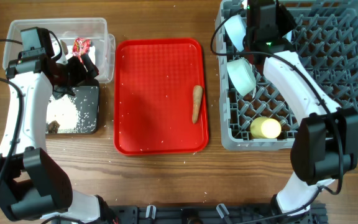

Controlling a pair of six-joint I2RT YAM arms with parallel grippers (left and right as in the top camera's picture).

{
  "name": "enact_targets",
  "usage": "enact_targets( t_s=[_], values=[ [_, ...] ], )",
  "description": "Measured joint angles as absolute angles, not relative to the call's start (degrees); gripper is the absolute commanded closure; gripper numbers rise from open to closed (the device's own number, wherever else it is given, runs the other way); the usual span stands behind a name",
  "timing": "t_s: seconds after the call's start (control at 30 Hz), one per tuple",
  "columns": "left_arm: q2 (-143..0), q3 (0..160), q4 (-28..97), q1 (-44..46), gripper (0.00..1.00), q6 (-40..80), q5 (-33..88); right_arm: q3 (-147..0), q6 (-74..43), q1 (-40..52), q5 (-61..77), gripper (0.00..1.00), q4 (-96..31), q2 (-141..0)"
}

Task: Sort waste into correct bins and load items into the dishwasher rack
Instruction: 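Grasp the light-blue plate with right gripper and stand it in the rack, then grasp the carrot with left gripper and drop it on the black tray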

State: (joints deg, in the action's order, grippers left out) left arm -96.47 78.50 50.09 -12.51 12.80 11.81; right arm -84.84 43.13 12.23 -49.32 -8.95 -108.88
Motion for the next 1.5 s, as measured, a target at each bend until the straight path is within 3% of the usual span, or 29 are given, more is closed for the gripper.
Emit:
enact_targets(
  t_s=[0.13, 0.27, 0.4, 0.57, 0.7, 0.8, 0.93, 1.03, 1.27, 1.5],
  values=[
    [-96.47, 78.50, 50.09, -12.51, 0.00, 12.78, 11.81, -84.86, 33.80, 12.23, -46.59, 0.00, -10.41, -108.88],
    [-96.47, 78.50, 50.04, -12.51, 0.00, 12.80, 11.84, -84.75, 23.22, 12.21, -43.38, 0.00, -21.50, -107.04],
    [-96.42, 78.50, 50.11, -12.51, 0.00, 12.80, 11.81, -84.68, 10.63, 12.21, -27.79, 0.00, -32.95, -91.53],
    [-96.42, 78.50, 53.25, -12.51, 0.00, 13.47, 15.33, -84.88, 5.61, 11.68, -8.95, 0.00, -45.67, -80.75],
    [-96.42, 78.50, 54.04, -11.73, 0.00, 14.96, 21.23, -84.88, 0.73, -1.43, -4.82, 0.00, -47.09, -71.13],
    [-96.42, 78.50, 53.39, -1.61, 0.01, 15.49, 19.90, -84.88, -2.68, -9.17, -2.92, 0.00, -48.66, -67.83],
    [-97.08, 78.52, 47.70, 20.67, 0.01, 18.92, 8.27, -84.88, -3.49, -9.54, -1.48, 0.00, -50.41, -68.79],
    [-102.17, 78.72, 42.24, 29.91, 0.04, 20.23, 1.56, -84.88, -3.68, -9.54, -1.45, 0.00, -51.03, -68.95],
    [-111.55, 78.72, 38.48, 34.81, 0.04, 15.09, -2.00, -84.88, -3.68, -9.54, -1.39, 0.00, -52.75, -70.98],
    [-114.30, 78.72, 38.33, 37.52, 0.11, 7.55, -1.91, -84.88, -3.70, -9.54, -1.28, 0.00, -53.36, -72.03]
  ],
)
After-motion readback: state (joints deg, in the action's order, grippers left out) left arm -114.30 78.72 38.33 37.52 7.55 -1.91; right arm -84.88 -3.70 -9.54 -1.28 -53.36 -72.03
